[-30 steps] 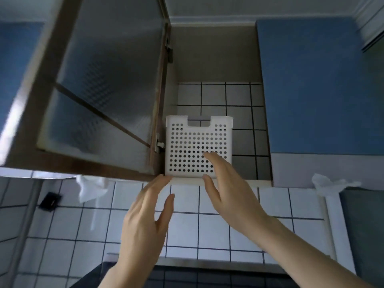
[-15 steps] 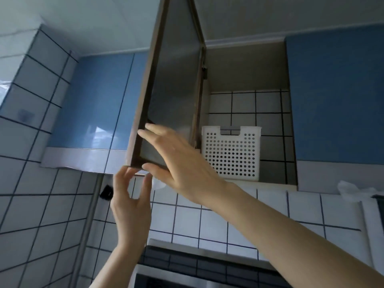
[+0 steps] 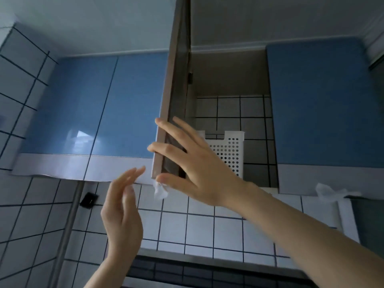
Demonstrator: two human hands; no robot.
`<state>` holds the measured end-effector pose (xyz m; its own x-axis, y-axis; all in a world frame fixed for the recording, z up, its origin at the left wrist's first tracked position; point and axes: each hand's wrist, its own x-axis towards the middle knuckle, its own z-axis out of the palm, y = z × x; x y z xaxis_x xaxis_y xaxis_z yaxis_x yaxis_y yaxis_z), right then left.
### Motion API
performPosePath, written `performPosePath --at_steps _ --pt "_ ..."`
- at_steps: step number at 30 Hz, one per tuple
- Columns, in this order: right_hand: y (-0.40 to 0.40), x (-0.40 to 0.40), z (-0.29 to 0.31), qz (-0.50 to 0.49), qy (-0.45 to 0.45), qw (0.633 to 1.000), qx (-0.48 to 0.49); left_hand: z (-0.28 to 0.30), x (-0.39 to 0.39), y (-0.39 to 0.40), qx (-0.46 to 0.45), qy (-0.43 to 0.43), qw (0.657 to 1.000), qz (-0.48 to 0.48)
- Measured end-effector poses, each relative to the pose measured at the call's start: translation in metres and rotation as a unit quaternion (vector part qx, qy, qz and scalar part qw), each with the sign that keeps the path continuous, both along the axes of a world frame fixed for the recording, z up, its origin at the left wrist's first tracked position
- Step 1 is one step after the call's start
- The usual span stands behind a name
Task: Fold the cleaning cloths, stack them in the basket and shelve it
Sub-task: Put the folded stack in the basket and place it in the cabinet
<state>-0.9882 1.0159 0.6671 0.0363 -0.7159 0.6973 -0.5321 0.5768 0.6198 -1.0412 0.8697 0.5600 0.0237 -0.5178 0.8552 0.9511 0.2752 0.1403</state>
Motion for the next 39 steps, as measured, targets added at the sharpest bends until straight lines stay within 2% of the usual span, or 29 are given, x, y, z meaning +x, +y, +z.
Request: performPosePath --at_steps 2,5,8,11,14,17,20,25,27,33,39 --pt "0.024 0.003 -0.001 -0.003 0.002 1.0 -0.003 0.008 -0.016 0.0 -0.023 -0.037 0.999 -0.005" --pt "0.053 0.006 -0.003 -0.013 0.005 1.0 -0.009 0.016 -0.047 0.011 -0.173 -0.113 0.978 0.012" --pt "0.078 0.007 -0.008 -0.026 0.01 0.999 -0.02 0.015 -0.065 0.029 -0.241 -0.116 0.963 0.038" --pt "0.102 0.001 -0.016 -0.039 0.042 0.997 -0.046 0.018 -0.079 0.042 -0.241 -0.088 0.965 0.048" --pt "0.133 -0.005 -0.024 -0.043 0.084 0.989 -0.115 0.026 -0.086 0.062 -0.261 -0.031 0.961 0.08" --pt "0.163 -0.016 -0.023 -0.049 0.135 0.967 -0.213 0.027 -0.094 0.095 -0.291 0.001 0.952 0.098" --pt "0.182 -0.042 -0.016 -0.114 0.152 0.941 -0.279 0.027 -0.114 0.132 -0.298 -0.006 0.942 0.151" --pt "0.214 -0.098 -0.016 -0.308 0.139 0.907 -0.253 0.031 -0.148 0.171 -0.307 -0.026 0.908 0.283" --pt "0.227 -0.12 -0.021 -0.342 0.12 0.897 -0.253 0.032 -0.161 0.179 -0.308 -0.027 0.897 0.317" --pt "0.241 -0.162 -0.03 -0.339 0.089 0.897 -0.268 0.033 -0.175 0.188 -0.311 -0.035 0.872 0.376" --pt "0.244 -0.186 -0.032 -0.37 0.062 0.888 -0.267 0.031 -0.185 0.201 -0.306 -0.056 0.865 0.394"
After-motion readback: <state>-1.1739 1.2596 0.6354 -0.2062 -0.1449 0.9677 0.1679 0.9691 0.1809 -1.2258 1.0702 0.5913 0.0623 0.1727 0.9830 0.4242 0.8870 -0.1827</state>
